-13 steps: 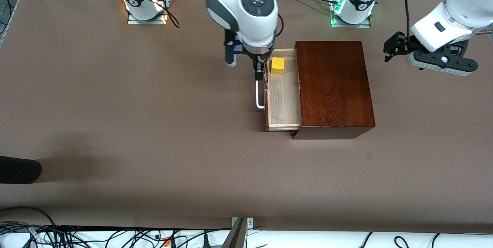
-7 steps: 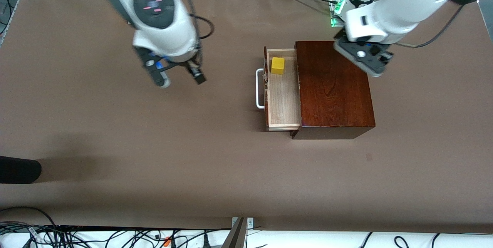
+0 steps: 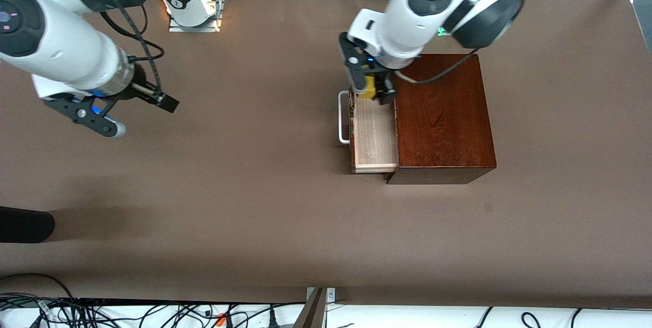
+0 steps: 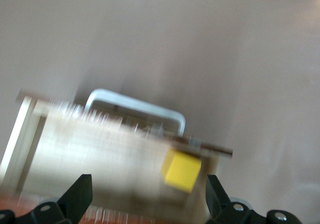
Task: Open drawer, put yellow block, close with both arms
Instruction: 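Withdraw the right gripper while the left gripper moves to the drawer front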
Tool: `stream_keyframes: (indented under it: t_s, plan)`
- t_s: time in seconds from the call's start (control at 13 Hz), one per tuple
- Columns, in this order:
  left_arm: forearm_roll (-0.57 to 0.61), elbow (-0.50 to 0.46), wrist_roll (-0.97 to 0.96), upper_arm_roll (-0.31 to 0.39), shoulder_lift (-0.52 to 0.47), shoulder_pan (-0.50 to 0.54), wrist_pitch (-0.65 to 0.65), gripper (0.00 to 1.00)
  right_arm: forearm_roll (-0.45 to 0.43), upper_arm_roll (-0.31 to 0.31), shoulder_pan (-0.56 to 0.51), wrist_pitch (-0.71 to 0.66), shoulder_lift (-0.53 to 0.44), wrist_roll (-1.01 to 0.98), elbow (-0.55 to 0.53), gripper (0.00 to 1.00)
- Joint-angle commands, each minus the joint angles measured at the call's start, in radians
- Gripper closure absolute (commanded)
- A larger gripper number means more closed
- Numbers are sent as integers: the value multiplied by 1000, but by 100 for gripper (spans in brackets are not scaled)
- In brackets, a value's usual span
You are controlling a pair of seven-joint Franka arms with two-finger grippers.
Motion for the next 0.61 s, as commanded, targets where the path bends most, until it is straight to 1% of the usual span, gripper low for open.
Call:
stream_keyframes:
  t_s: [0.0, 0.08, 0.15, 0.31, 0.46, 0.54]
  plan:
    - [50, 23, 131, 2, 93, -88, 145, 0, 17, -113, 8, 127, -148, -248, -238, 0]
    - [115, 26, 138, 2, 125, -125, 192, 0, 17, -148, 7, 183, -197, -339, -318, 0]
    - [193, 25, 139, 2, 156, -151, 234, 0, 17, -168, 4, 227, -243, -401, -386, 0]
    - [278, 20, 139, 2, 196, -178, 247, 0, 15, -177, -53, 284, -306, -523, -475, 0]
    - [377, 23, 142, 0, 263, -184, 262, 0, 14, -170, -125, 289, -317, -652, -480, 0]
    - [408, 20, 142, 2, 286, -199, 292, 0, 14, -153, -163, 289, -317, -689, -477, 0]
